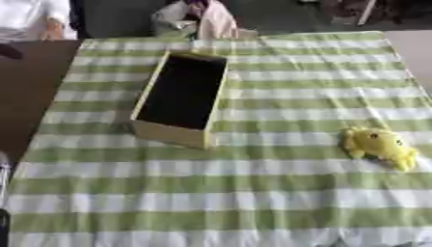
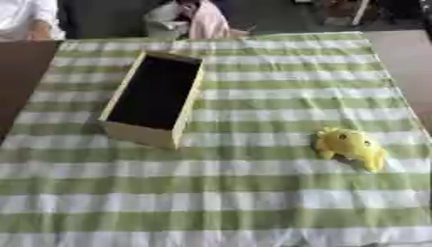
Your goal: Pick up objects on the table and place them in the box.
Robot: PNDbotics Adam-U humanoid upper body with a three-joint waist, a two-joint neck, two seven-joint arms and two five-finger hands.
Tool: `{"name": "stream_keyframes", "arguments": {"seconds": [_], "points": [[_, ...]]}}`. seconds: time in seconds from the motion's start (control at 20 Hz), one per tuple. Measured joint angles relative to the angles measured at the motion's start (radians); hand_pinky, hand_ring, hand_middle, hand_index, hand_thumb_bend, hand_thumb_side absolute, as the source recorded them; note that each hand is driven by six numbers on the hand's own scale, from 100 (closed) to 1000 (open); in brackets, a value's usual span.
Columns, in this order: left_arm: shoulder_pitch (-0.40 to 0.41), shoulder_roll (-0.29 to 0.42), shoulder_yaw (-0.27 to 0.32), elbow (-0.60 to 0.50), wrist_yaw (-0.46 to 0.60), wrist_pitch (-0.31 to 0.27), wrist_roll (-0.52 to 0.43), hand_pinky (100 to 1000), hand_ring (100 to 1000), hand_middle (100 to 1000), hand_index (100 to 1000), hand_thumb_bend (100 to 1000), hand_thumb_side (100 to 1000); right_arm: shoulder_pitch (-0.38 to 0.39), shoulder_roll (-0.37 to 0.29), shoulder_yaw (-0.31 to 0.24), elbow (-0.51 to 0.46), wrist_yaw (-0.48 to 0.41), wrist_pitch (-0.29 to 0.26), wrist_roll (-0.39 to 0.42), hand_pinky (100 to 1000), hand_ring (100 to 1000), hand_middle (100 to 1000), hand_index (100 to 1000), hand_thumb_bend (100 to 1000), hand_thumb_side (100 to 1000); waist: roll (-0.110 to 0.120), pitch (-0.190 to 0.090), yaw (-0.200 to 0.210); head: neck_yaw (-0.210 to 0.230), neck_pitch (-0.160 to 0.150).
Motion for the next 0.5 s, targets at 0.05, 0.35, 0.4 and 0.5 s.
{"name": "stream_keyframes", "arguments": {"seconds": [0.05, 0.35, 0.4, 0.5], "points": [[0.000, 0.000, 0.000, 0.000, 0.000, 0.000, 0.000, 470, 979, 865, 696, 100, 741, 0.000, 0.000, 0.000, 0.001, 0.000, 0.000, 0.002, 635, 719, 815, 839, 100, 886, -0.001, 0.001, 0.000, 0.000, 0.001], [0.002, 0.000, 0.000, 0.000, 0.000, 0.002, -0.002, 469, 982, 867, 696, 100, 744, -0.017, -0.027, 0.007, 0.033, 0.004, -0.005, 0.015, 647, 726, 818, 842, 100, 894, -0.011, 0.005, 0.000, 0.000, 0.002], [0.003, 0.001, 0.000, 0.000, 0.000, 0.002, -0.002, 468, 982, 867, 696, 100, 744, -0.022, -0.035, 0.009, 0.042, 0.007, -0.008, 0.017, 652, 731, 820, 844, 100, 900, -0.012, 0.007, 0.001, -0.001, 0.002], [0.004, 0.001, 0.000, 0.000, 0.000, 0.003, -0.003, 468, 983, 868, 696, 100, 744, -0.038, -0.062, 0.022, 0.070, 0.016, -0.011, 0.022, 674, 743, 824, 850, 100, 921, -0.015, 0.009, 0.001, -0.001, 0.002]]}}
